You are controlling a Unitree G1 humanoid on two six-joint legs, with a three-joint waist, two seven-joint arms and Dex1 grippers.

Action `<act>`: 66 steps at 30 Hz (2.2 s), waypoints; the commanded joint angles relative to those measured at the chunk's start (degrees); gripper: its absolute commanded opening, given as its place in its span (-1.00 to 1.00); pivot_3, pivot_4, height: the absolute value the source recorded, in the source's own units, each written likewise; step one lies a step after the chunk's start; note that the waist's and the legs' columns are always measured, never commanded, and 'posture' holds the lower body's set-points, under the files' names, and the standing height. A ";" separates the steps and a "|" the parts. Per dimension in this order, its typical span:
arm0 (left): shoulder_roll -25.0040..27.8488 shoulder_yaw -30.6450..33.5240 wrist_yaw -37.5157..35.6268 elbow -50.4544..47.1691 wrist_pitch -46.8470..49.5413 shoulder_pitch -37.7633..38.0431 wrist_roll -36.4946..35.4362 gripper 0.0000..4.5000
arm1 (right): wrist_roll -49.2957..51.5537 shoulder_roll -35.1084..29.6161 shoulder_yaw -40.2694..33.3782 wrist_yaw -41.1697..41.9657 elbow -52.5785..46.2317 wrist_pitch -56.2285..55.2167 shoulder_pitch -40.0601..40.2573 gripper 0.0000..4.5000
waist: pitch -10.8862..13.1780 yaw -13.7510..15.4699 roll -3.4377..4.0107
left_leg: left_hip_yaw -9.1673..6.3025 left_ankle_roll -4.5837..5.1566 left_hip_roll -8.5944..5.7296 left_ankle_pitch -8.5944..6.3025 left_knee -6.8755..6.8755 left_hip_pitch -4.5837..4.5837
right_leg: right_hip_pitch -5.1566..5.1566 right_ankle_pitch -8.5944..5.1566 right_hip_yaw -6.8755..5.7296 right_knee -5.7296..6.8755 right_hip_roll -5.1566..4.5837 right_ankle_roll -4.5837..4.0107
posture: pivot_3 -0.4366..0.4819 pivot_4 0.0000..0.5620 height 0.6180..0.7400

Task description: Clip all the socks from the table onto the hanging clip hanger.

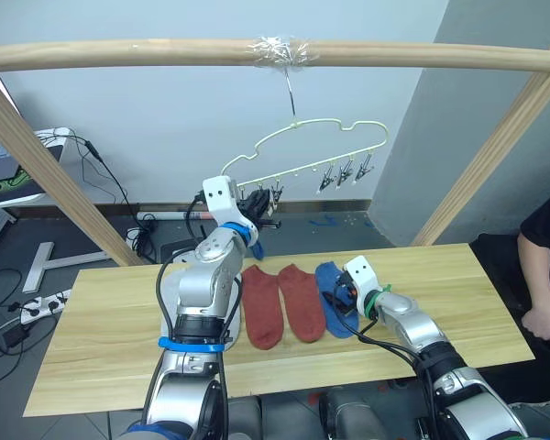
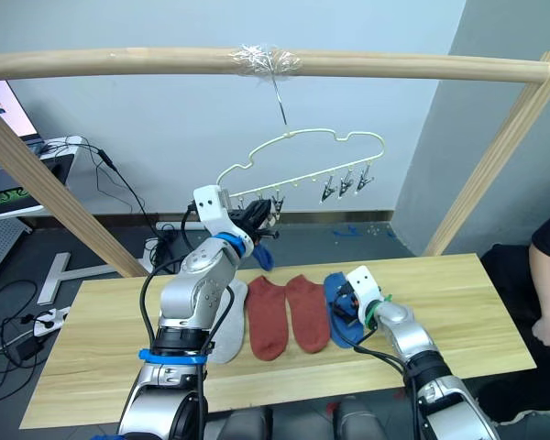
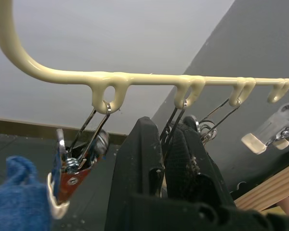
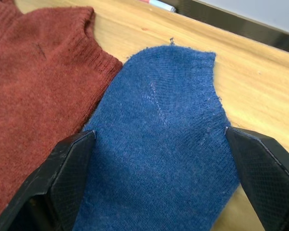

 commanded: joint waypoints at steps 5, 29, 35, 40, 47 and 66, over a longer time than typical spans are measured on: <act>0.86 0.33 -0.29 -2.12 0.96 -0.09 -0.66 -0.93 | -6.10 -2.23 3.07 3.74 1.82 -0.73 3.99 -0.04 | -0.14 -0.01 0.04 | -0.01 0.00 -0.01 0.00 0.00 0.15 | 0.12 -0.15 0.00 0.03 0.00 0.25 | 0.41 -0.47 1.00; -3.05 13.41 4.54 -3.11 23.51 -5.06 -23.27 -0.93 | -8.80 -2.77 0.74 1.09 -38.10 4.91 3.17 -0.97 | -0.15 -1.14 0.06 | -0.25 0.00 -0.28 0.00 -0.01 0.07 | 0.25 -0.17 0.10 -0.16 -0.11 0.36 | 0.39 -0.48 1.00; -3.18 13.56 5.26 -3.06 23.45 -5.29 -24.84 -0.93 | -8.80 -0.79 1.56 2.27 -36.18 5.61 0.46 -0.97 | -0.15 -1.03 0.06 | -0.24 0.00 -0.29 0.00 -0.02 0.04 | 0.23 -0.18 0.10 -0.17 -0.13 0.37 | 0.39 -0.48 1.00; -3.36 13.63 5.52 -3.11 23.27 -5.18 -25.63 -0.93 | -7.59 0.28 2.25 3.98 -35.94 6.40 0.29 -0.97 | -0.15 -1.13 0.06 | -0.23 0.00 -0.29 0.00 -0.03 0.04 | 0.20 -0.18 0.10 -0.17 -0.13 0.37 | 0.39 -0.48 1.00; -3.34 13.30 5.87 -3.62 23.35 -4.51 -26.24 -0.93 | -7.24 1.16 2.07 4.27 -36.42 6.88 0.78 -0.97 | -0.15 -1.13 0.06 | -0.23 0.00 -0.29 0.00 -0.04 0.00 | 0.17 -0.18 0.10 -0.17 -0.13 0.37 | 0.40 -0.48 1.00; -3.75 12.31 5.63 -4.05 23.86 -4.32 -26.75 -0.93 | -7.36 2.14 1.65 3.35 -39.68 6.93 0.23 -0.97 | -0.15 -1.10 0.05 | -0.22 0.00 -0.29 0.00 -0.06 -0.20 | -0.06 -0.18 0.10 -0.16 -0.13 0.37 | 0.40 -0.48 1.00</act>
